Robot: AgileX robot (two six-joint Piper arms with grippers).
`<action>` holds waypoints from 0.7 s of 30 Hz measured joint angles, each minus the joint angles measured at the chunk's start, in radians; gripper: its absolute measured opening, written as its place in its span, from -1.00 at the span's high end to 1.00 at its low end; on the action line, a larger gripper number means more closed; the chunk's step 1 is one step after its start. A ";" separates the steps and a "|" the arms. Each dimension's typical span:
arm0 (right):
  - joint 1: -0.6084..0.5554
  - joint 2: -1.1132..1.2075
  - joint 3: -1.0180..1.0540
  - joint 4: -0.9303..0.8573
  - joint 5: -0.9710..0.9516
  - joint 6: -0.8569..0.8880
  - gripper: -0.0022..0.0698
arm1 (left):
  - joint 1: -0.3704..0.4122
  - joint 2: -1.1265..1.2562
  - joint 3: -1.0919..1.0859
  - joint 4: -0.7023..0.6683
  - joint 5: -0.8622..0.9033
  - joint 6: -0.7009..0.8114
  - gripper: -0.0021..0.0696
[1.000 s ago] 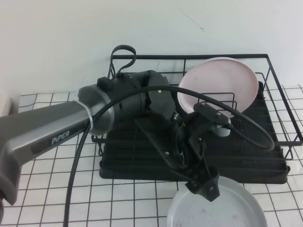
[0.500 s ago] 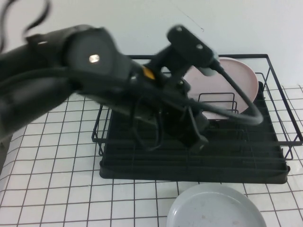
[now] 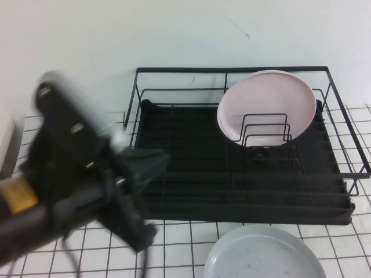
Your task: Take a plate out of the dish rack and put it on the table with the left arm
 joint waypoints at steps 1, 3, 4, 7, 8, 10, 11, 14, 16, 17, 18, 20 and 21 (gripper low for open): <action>0.000 0.000 0.000 0.000 0.000 0.000 0.94 | 0.000 -0.033 0.043 -0.002 -0.031 -0.007 0.94; 0.000 0.000 0.000 0.000 0.000 0.000 0.94 | 0.000 -0.091 0.113 -0.002 -0.065 -0.014 0.94; 0.000 0.000 0.000 0.000 0.000 0.000 0.94 | 0.000 -0.115 0.146 -0.002 -0.077 -0.014 0.94; 0.000 0.000 0.000 0.000 0.000 0.000 0.94 | 0.000 -0.150 0.230 -0.003 -0.094 -0.022 0.94; 0.000 0.000 0.000 0.000 0.000 0.000 0.94 | 0.000 -0.154 0.248 -0.003 -0.094 -0.025 0.94; 0.000 0.000 0.000 0.000 0.000 0.000 0.94 | 0.000 -0.154 0.284 -0.004 -0.094 -0.025 0.94; 0.000 0.000 0.000 0.000 0.000 0.000 0.94 | 0.000 -0.156 0.298 -0.004 -0.097 -0.025 0.94; 0.000 0.000 0.000 0.000 0.000 0.000 0.94 | 0.000 -0.158 0.341 -0.002 -0.128 0.013 0.94; 0.000 0.000 0.000 0.000 0.000 0.000 0.94 | 0.000 -0.169 0.374 -0.002 -0.161 0.035 0.94; 0.000 0.000 0.000 0.000 0.000 0.000 0.94 | 0.000 -0.180 0.399 -0.002 -0.193 0.040 0.94; 0.000 0.000 0.000 0.000 0.000 0.000 0.94 | 0.000 -0.195 0.428 -0.002 -0.228 0.042 0.94; 0.000 0.000 0.000 0.000 0.000 0.000 0.94 | 0.000 -0.242 0.494 0.011 -0.309 0.042 0.94; 0.000 0.000 0.000 0.000 0.000 0.000 0.94 | 0.000 -0.277 0.531 0.021 -0.347 0.042 0.94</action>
